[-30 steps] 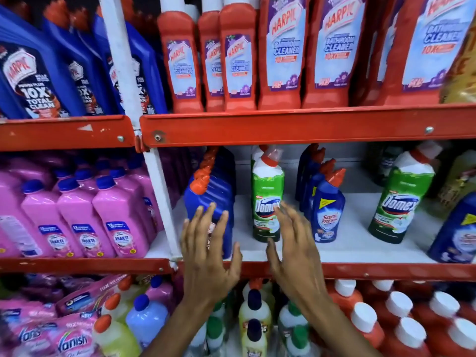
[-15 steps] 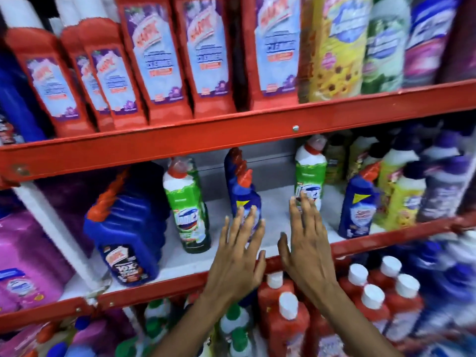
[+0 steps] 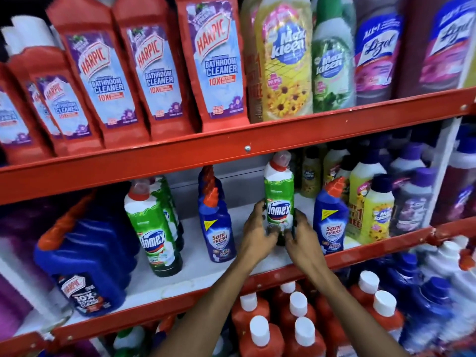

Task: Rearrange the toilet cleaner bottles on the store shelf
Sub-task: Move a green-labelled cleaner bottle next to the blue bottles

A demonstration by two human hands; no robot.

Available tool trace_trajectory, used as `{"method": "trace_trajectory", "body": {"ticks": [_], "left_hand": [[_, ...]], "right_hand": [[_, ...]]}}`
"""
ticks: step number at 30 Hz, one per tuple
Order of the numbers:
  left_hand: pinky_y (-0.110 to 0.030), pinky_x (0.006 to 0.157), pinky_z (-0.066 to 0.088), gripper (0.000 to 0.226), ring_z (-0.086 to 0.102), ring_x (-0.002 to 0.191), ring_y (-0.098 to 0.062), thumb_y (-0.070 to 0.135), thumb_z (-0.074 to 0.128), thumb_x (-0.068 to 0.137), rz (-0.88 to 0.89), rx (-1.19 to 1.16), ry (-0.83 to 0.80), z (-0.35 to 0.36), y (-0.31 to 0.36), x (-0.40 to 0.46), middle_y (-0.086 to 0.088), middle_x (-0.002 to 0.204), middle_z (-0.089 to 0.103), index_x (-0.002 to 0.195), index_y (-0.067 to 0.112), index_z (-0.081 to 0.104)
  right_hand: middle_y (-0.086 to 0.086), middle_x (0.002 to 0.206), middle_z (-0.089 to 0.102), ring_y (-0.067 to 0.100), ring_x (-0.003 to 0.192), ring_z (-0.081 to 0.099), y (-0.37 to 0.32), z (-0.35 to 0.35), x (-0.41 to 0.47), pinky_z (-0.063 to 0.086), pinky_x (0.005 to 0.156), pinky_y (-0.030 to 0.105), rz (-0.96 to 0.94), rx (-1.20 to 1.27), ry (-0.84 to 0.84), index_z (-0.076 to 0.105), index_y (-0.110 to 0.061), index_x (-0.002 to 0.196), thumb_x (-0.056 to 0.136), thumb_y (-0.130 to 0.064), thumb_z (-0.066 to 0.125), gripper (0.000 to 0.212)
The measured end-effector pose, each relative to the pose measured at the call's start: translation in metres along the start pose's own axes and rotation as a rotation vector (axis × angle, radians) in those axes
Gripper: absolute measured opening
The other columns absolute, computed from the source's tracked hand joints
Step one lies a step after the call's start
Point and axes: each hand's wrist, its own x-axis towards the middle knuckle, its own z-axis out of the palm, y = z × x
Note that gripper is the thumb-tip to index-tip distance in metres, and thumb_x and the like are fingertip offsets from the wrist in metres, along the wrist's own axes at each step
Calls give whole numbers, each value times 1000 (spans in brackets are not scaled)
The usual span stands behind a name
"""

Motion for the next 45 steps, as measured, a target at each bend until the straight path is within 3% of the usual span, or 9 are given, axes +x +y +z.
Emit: {"method": "trace_trajectory", "body": {"ticks": [6, 9, 14, 23, 30, 35, 39, 43, 45], "left_hand": [[0, 80, 50, 56, 68, 103, -11, -2, 71, 86, 6, -95, 124, 6, -3, 0, 0, 118, 70, 136, 12, 49], [-12, 91, 56, 58, 70, 108, -8, 1, 71, 86, 54, -102, 136, -3, 2, -18, -1, 126, 72, 138, 17, 50], [-14, 95, 54, 55, 67, 115, 1, 13, 76, 86, 133, -147, 210, -34, 5, -69, 12, 128, 71, 135, 29, 55], [-27, 94, 59, 53, 72, 108, -8, 26, 77, 85, 67, -119, 510, -127, -13, -142, 13, 115, 75, 133, 29, 57], [-7, 94, 49, 55, 65, 111, 10, 6, 75, 88, -27, -6, 596, -179, -45, -166, 37, 115, 67, 135, 26, 55], [2, 86, 44, 57, 63, 100, 20, 6, 73, 89, -96, 62, 585, -191, -64, -164, 25, 112, 69, 138, 25, 53], [-14, 90, 54, 56, 69, 100, -5, 11, 72, 90, -105, 143, 568, -192, -71, -159, 4, 119, 73, 140, 24, 50], [-39, 103, 56, 61, 66, 118, -16, 15, 71, 92, -108, 164, 542, -192, -75, -161, -3, 134, 67, 147, 21, 45], [-39, 118, 43, 70, 47, 143, -19, 18, 71, 93, -85, 234, 588, -189, -75, -164, -11, 157, 46, 154, 15, 37]], "right_hand": [[17, 119, 69, 35, 106, 67, 7, -1, 1, 48, 79, 28, -6, 39, 15, 49, -6, 129, 91, -2, 56, 39], [10, 121, 68, 28, 108, 67, 1, -3, -16, 54, 88, 36, -44, 98, 11, 47, -11, 130, 93, -5, 58, 38], [-21, 123, 62, -2, 112, 63, -19, -5, -66, 48, 91, 11, -160, 236, -6, 45, -30, 130, 97, -17, 57, 37], [-7, 130, 63, 6, 117, 62, -96, 51, -107, 53, 98, 29, -277, 301, -206, 45, -24, 137, 98, -20, 56, 41], [5, 129, 64, 17, 118, 63, -138, 113, -113, 52, 100, 41, -299, 295, -383, 47, -14, 136, 96, -8, 56, 42], [9, 128, 63, 22, 119, 60, -142, 142, -107, 49, 101, 30, -283, 180, -424, 53, -12, 132, 92, -4, 57, 41], [9, 125, 60, 19, 118, 56, -136, 150, -103, 30, 89, -5, -271, 101, -368, 56, -14, 133, 92, -9, 60, 41], [6, 132, 55, 15, 120, 54, -134, 145, -106, 46, 104, 24, -300, 84, -380, 48, -17, 140, 94, -16, 60, 47], [3, 141, 48, 16, 126, 50, -130, 134, -112, 45, 103, 24, -355, 3, -306, 40, -19, 145, 94, -20, 56, 53]]}}
